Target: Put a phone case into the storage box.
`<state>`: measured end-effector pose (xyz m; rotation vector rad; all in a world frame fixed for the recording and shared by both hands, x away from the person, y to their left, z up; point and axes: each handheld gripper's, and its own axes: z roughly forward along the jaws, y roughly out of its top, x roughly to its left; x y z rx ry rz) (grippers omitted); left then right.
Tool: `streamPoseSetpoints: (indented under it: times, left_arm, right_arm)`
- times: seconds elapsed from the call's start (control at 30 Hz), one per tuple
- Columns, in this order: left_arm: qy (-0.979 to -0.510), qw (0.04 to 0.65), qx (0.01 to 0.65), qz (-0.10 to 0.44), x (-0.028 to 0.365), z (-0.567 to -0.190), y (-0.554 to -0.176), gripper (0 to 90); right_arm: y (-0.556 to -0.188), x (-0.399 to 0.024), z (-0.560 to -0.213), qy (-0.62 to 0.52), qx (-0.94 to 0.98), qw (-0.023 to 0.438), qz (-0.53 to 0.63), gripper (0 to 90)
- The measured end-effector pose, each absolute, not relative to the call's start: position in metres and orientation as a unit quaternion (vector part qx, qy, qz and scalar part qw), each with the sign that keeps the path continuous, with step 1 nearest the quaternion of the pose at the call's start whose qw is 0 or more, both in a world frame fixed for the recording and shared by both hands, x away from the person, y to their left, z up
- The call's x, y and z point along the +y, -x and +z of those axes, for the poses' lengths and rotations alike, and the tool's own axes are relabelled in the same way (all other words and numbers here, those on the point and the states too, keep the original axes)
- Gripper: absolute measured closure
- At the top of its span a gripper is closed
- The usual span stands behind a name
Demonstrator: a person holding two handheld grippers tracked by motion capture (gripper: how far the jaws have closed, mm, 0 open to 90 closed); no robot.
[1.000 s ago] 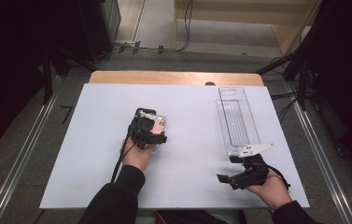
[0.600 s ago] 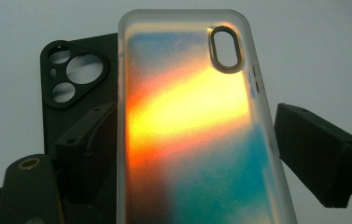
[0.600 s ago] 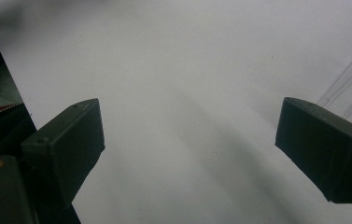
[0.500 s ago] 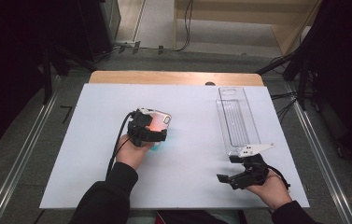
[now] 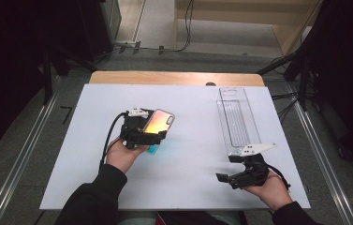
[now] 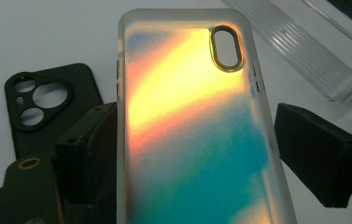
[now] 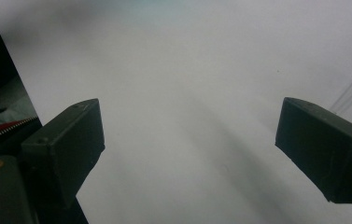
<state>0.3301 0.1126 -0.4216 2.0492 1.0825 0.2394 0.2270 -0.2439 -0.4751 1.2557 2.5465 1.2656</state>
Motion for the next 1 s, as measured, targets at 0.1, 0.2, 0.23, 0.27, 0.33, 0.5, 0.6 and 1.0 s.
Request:
streamPoseSetpoints:
  times: [0.1,0.2,0.23,0.27,0.33,0.5,0.6,1.0]
  left_arm:
    - [-0.806,0.405,0.421,0.094,0.113,-0.423,-0.324,16.8]
    - [-0.803,0.409,0.423,0.094,0.111,-0.426,-0.32,16.8]
    - [-0.802,0.41,0.424,0.092,0.111,-0.427,-0.319,16.8]
    - [-0.8,0.412,0.425,0.094,0.111,-0.428,-0.318,16.8]
    - [-0.801,0.413,0.423,0.094,0.111,-0.431,-0.316,16.8]
    - [-0.801,0.414,0.416,0.119,0.106,-0.435,-0.306,16.8]
    - [-0.795,0.421,0.42,0.119,0.105,-0.438,-0.302,16.8]
    - [-0.777,0.447,0.419,0.147,0.094,-0.45,-0.285,16.8]
  right_arm:
    - [-0.227,-0.242,-0.473,-0.412,0.813,0.013,0.412,6.4]
    - [-0.227,-0.239,-0.47,-0.416,0.808,0.009,0.417,6.4]
    - [-0.227,-0.239,-0.47,-0.416,0.808,0.009,0.417,6.4]
    - [-0.228,-0.239,-0.47,-0.415,0.807,0.009,0.42,6.4]
    - [-0.228,-0.238,-0.468,-0.42,0.803,0.007,0.422,6.4]
    - [-0.229,-0.236,-0.461,-0.431,0.788,0.009,0.44,6.4]
    - [-0.23,-0.234,-0.458,-0.436,0.781,0.011,0.447,6.4]
    - [-0.237,-0.216,-0.445,-0.439,0.768,0.019,0.466,6.4]
